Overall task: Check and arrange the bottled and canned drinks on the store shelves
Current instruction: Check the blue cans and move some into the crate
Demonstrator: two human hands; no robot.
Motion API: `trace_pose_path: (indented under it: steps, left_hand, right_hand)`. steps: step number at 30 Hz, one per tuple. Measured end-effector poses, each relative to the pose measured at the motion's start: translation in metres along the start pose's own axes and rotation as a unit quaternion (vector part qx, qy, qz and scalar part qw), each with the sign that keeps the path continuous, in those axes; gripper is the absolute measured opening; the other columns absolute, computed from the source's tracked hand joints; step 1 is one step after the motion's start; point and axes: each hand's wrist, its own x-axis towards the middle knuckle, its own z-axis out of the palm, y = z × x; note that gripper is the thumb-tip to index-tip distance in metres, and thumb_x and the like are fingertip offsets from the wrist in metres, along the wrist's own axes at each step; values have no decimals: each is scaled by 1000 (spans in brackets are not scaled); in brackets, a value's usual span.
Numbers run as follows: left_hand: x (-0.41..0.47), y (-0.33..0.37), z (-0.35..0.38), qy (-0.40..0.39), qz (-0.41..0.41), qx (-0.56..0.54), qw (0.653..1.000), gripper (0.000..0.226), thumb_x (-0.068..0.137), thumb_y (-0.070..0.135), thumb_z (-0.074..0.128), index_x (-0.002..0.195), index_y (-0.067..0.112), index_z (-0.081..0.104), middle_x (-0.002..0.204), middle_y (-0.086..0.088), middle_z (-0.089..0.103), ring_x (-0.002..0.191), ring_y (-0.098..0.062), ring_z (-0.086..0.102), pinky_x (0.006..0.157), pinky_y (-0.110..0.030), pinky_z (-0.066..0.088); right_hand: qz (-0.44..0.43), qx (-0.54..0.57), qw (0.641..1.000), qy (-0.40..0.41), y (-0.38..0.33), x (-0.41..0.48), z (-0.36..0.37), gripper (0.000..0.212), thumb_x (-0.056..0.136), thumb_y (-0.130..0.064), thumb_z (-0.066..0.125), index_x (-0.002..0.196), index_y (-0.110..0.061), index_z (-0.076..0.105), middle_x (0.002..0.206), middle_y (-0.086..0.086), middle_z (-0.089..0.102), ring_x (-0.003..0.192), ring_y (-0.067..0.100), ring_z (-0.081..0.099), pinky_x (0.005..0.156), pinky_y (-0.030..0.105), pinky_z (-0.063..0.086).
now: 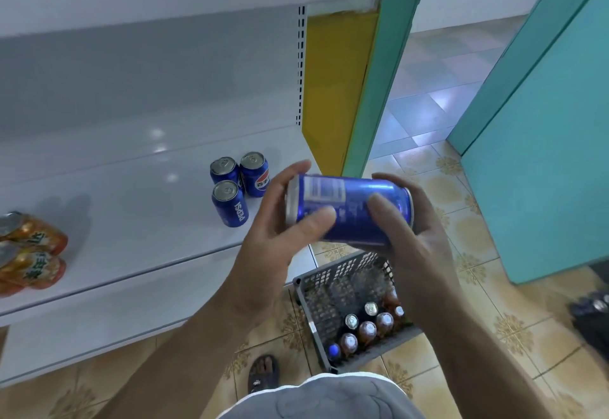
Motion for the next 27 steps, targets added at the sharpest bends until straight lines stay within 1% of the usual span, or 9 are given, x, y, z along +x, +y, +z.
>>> trace_pose_path:
  steps: [3, 6, 8, 11, 16, 18, 21, 23, 27]
  left_hand:
    - [2, 3, 1, 7, 15, 12, 1000, 51, 79, 22, 78, 127, 28, 59, 114, 1, 68, 104, -16, 69, 81, -29, 57]
    - [4, 4, 4, 35, -35, 6, 999, 54, 81, 42, 66, 129, 19, 59, 112, -6, 72, 99, -18, 72, 90, -37, 58]
    - [3, 4, 3, 21, -37, 22, 999, 52, 87, 40, 69, 131, 18, 57, 114, -6, 71, 103, -18, 70, 93, -37, 56]
    - [0, 3, 1, -10, 18, 42, 999, 50, 82, 24, 67, 130, 27, 55, 121, 0, 65, 111, -16, 66, 83, -28, 57]
    - [3, 3, 3, 25, -20, 4, 999, 50, 77, 39, 72, 123, 23, 62, 106, 0, 73, 97, -20, 73, 79, -31, 60]
    - [3, 1, 5, 13, -25, 16, 999, 55, 79, 38, 76, 128, 23, 58, 108, 0, 73, 95, -17, 73, 82, -29, 59]
    - [0, 1, 5, -14, 22, 47, 999, 52, 80, 17, 69, 129, 28, 56, 120, -2, 63, 100, -15, 70, 79, -25, 57]
    - [2, 0, 5, -9, 41, 42, 998, 47, 80, 13, 73, 123, 27, 61, 118, -2, 64, 102, -19, 70, 78, -28, 58]
    - [7, 0, 6, 36, 8, 16, 999, 48, 77, 33, 72, 123, 26, 60, 104, 6, 72, 101, -17, 71, 82, -30, 58]
  right_hand:
    - [27, -16, 999, -8, 1, -1, -1, 52, 85, -43, 77, 131, -32, 53, 116, 7, 66, 94, 19, 74, 73, 25, 60]
    - [-51, -71, 995, -50, 2, -3, -3, 68, 79, -27, 79, 136, -39, 44, 129, -5, 59, 105, 15, 70, 80, 24, 59]
    - [-58, -73, 996, -16, 1, -3, -2, 55, 80, -25, 77, 128, -35, 52, 110, -17, 66, 94, 11, 72, 73, 21, 58]
    - [5, -31, 999, 30, 5, -3, 0, 35, 86, -45, 72, 116, -30, 59, 98, -4, 71, 85, 18, 75, 63, 24, 59]
    - [-59, -99, 992, -47, 7, -4, -4, 60, 78, -39, 78, 130, -47, 49, 124, -10, 60, 103, 18, 70, 77, 26, 60]
    - [-64, -110, 992, -28, 7, -4, -6, 55, 78, -38, 84, 124, -41, 53, 112, -8, 63, 90, 16, 72, 70, 24, 59]
    - [24, -78, 996, 46, 6, -1, -3, 49, 72, -61, 69, 111, -34, 58, 92, 5, 68, 67, 14, 70, 54, 21, 54]
    - [52, -72, 996, 26, 7, -1, -6, 53, 78, -66, 67, 121, -39, 53, 102, 6, 68, 74, 17, 72, 58, 23, 56]
    - [17, -65, 998, -19, 8, -4, -11, 55, 85, -34, 74, 132, -37, 45, 97, -11, 70, 78, 19, 72, 66, 26, 59]
